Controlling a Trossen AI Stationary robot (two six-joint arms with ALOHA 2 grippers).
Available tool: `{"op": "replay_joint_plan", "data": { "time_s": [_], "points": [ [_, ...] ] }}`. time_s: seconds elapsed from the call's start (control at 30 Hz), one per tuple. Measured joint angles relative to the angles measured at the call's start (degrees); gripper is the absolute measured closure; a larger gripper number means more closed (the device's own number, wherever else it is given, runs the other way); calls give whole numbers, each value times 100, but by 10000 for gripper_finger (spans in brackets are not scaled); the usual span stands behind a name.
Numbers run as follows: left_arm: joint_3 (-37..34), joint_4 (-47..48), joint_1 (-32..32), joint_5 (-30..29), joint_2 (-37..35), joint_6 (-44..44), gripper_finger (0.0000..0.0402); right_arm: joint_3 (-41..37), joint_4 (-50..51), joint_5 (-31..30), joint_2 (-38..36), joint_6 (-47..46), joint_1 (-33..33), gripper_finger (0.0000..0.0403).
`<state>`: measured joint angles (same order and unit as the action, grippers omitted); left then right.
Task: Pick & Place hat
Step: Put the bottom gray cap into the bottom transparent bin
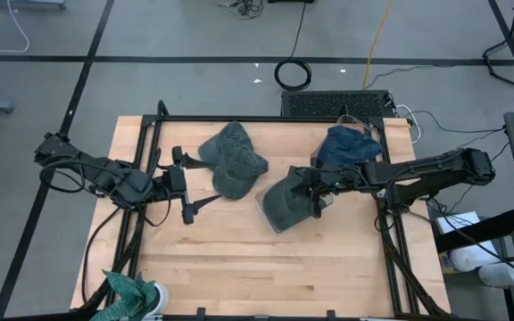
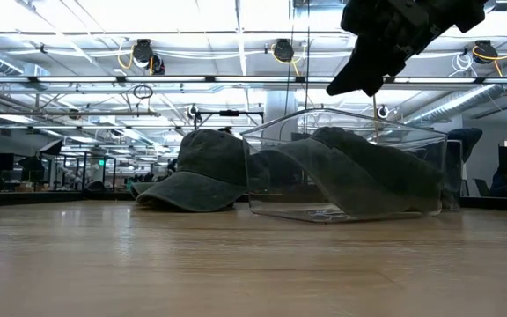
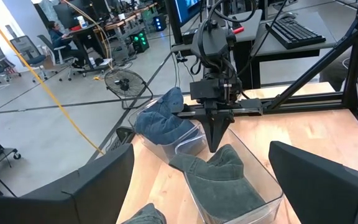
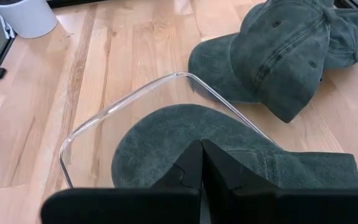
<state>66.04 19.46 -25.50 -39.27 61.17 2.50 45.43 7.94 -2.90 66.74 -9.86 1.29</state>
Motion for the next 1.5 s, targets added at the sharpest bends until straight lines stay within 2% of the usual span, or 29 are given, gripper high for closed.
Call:
{"op": "replay_joint_plan", "data": {
  "time_s": [1.5],
  "points": [
    [0, 1, 1, -2, 0, 0, 23, 0, -323, 3, 0, -146, -1, 403]
  ]
}}
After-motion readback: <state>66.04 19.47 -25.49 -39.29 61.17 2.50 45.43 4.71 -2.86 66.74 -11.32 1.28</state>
